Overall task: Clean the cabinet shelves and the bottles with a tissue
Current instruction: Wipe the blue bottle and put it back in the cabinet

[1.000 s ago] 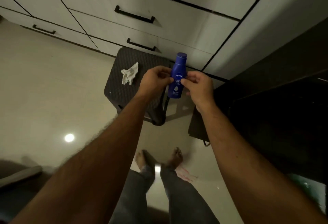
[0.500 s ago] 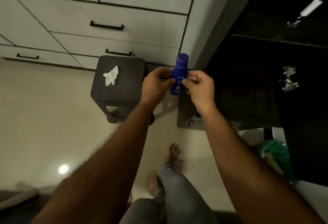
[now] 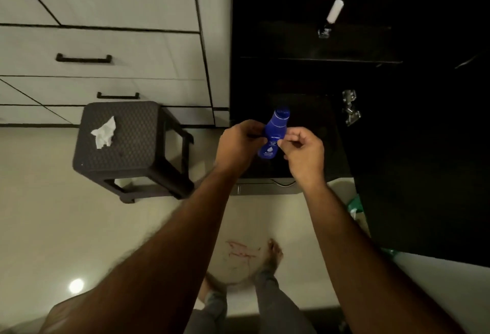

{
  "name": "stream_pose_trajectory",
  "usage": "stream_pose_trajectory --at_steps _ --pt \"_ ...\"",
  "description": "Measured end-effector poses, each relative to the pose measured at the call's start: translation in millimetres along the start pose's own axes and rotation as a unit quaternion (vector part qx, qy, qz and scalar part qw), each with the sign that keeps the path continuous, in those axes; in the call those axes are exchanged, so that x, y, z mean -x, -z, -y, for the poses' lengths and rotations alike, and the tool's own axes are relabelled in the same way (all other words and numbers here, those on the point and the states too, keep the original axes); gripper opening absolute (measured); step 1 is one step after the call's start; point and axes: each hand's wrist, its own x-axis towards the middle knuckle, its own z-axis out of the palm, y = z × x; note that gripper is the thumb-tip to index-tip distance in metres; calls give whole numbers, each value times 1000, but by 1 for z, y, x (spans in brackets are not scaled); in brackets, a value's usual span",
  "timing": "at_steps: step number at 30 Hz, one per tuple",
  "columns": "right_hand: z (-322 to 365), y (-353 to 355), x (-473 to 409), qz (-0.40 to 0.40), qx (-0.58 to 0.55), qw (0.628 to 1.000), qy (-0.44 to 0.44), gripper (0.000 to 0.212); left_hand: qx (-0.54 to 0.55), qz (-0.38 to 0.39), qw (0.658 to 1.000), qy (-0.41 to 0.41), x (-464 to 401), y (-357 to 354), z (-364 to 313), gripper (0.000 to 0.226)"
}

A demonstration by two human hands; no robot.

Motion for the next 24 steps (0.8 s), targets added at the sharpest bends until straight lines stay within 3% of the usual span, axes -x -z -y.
stream_pose_trajectory --at_steps 5,9,14,24 --pt "-37 35 -40 -14 23 999 20 27 -62 -15 997 -32 -28 -58 -2 30" --pt "-56 43 -78 -21 57 997 45 17 -90 -44 994 -41 -58 -86 3 31" --pt "-70 34 -139 -35 46 996 74 21 -82 -87 991 -52 -112 -104 15 32" --pt "-76 13 -213 -78 88 988 96 20 -63 -92 993 -46 -191 -117 29 35"
